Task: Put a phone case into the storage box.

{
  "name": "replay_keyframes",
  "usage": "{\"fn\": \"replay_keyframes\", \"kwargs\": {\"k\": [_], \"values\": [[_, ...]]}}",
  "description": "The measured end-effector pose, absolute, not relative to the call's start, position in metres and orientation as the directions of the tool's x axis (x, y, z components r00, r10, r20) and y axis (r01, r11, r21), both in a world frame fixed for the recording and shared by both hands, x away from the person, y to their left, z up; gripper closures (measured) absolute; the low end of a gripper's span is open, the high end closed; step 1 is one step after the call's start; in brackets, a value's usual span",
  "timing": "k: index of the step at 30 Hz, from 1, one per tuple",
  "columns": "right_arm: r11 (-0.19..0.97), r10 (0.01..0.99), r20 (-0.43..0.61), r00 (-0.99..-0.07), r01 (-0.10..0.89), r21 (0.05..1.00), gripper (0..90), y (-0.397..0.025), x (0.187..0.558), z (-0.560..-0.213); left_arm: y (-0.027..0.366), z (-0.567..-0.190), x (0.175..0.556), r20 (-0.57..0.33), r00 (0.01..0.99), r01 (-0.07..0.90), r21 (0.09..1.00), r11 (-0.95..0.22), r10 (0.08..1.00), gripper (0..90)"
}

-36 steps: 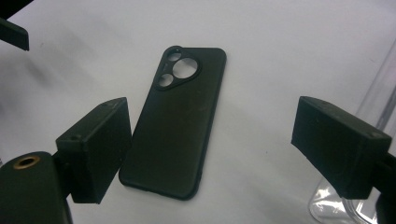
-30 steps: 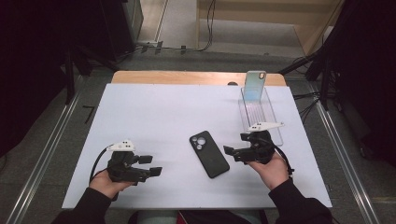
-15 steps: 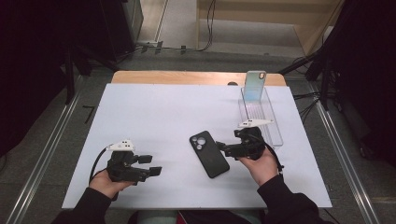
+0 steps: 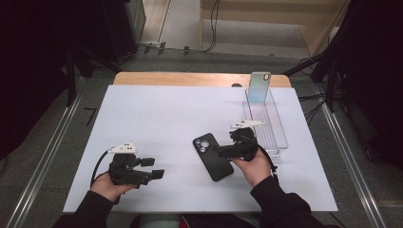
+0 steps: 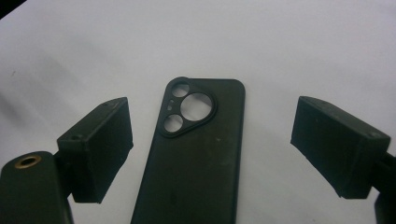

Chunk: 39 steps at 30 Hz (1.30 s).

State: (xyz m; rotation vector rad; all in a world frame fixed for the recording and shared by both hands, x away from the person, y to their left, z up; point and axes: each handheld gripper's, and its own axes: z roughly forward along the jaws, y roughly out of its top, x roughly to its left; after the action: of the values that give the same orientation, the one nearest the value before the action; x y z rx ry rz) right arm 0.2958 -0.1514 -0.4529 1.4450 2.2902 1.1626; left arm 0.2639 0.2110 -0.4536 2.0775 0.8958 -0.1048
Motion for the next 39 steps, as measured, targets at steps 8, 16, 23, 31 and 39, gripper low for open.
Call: {"fn": "replay_keyframes", "kwargs": {"k": [8, 16, 23, 31, 39], "values": [[0.203, 0.824, 0.254, -0.506, 0.683, 0.702, 10.9, -0.146, 0.299, -0.457, 0.211, -0.453, 0.264, -0.375, 0.739, 0.631, 0.677, -0.380, 0.560, 30.8], [0.206, 0.823, 0.254, -0.508, 0.684, 0.700, 10.9, -0.141, 0.300, -0.460, 0.211, -0.453, 0.265, -0.374, 0.740, 0.630, 0.678, -0.380, 0.560, 30.8], [0.208, 0.824, 0.251, -0.508, 0.684, 0.699, 10.9, -0.137, 0.298, -0.462, 0.211, -0.453, 0.264, -0.374, 0.740, 0.630, 0.677, -0.381, 0.560, 30.8], [0.235, 0.827, 0.230, -0.514, 0.686, 0.688, 10.9, -0.131, 0.295, -0.469, 0.212, -0.453, 0.265, -0.373, 0.738, 0.630, 0.679, -0.376, 0.562, 30.8], [0.258, 0.827, 0.213, -0.521, 0.687, 0.680, 10.9, -0.125, 0.292, -0.478, 0.213, -0.453, 0.266, -0.374, 0.736, 0.632, 0.680, -0.373, 0.565, 30.8]]}}
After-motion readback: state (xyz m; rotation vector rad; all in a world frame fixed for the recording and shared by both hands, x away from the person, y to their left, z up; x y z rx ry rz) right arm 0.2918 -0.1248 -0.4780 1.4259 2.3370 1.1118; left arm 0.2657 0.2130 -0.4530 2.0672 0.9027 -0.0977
